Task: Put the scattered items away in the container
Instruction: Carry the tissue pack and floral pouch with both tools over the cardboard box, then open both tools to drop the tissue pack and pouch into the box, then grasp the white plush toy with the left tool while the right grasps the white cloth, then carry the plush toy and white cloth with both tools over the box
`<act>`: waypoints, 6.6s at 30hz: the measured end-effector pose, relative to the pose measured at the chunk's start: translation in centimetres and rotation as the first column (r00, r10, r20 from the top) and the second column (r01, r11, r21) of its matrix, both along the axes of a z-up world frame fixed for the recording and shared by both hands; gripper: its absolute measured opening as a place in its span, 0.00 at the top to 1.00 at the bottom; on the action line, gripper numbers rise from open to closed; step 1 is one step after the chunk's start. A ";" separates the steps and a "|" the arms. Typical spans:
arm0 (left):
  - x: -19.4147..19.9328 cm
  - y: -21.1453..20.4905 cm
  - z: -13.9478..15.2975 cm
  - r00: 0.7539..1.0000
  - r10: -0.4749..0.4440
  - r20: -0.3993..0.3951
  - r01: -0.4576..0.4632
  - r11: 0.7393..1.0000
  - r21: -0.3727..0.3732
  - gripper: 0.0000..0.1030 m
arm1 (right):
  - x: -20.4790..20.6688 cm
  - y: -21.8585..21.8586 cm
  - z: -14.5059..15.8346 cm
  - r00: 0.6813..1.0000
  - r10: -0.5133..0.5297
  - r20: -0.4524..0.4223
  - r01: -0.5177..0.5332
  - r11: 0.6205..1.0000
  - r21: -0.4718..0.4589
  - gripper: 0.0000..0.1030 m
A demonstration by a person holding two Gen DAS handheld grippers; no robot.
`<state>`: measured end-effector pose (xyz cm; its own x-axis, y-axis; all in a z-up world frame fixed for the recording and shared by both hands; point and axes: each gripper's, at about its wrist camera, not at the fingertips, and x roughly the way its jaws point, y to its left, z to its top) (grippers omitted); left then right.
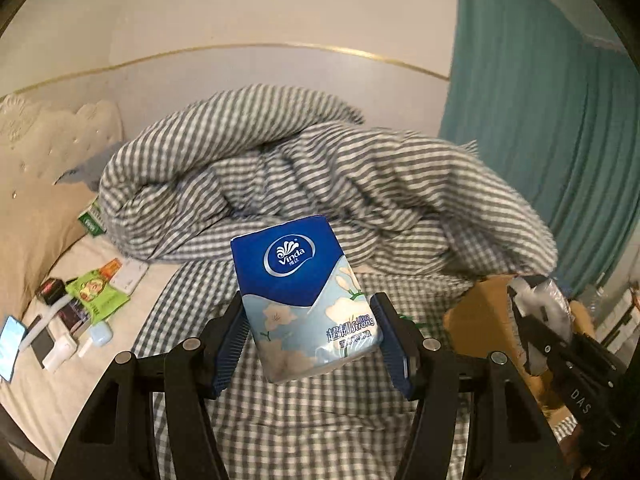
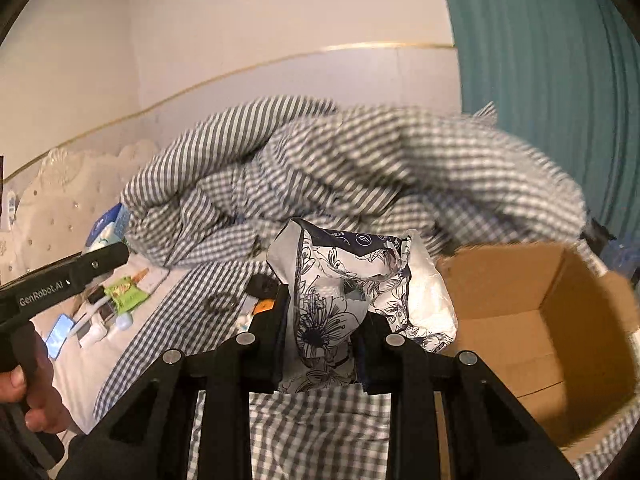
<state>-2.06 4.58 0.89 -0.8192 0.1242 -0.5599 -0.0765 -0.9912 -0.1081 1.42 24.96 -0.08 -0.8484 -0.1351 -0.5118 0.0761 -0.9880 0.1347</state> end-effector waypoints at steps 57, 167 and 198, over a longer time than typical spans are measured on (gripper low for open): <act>0.2 32.7 -4.1 0.893 -0.441 0.089 0.449 0.889 -0.092 0.00 | 9.3 26.0 -0.3 0.870 -0.480 -0.112 0.485 0.874 0.017 0.01; -13.9 -7.2 -21.0 0.949 0.083 0.305 -0.094 0.995 0.020 0.62 | -17.6 -8.4 -17.3 0.963 -0.018 0.268 -0.021 0.989 0.144 0.00; -13.3 -12.4 -20.7 0.945 0.153 0.289 -0.159 0.987 -0.002 0.62 | -20.3 -11.5 -23.0 0.902 0.059 0.428 -0.115 0.988 0.107 0.83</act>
<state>-15.37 -7.83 -19.81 -0.6344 0.0223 -0.7727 0.1163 -0.9854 -0.1240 -18.85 13.50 -23.08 -0.5364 -0.1090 -0.8369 0.1263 -0.9908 0.0481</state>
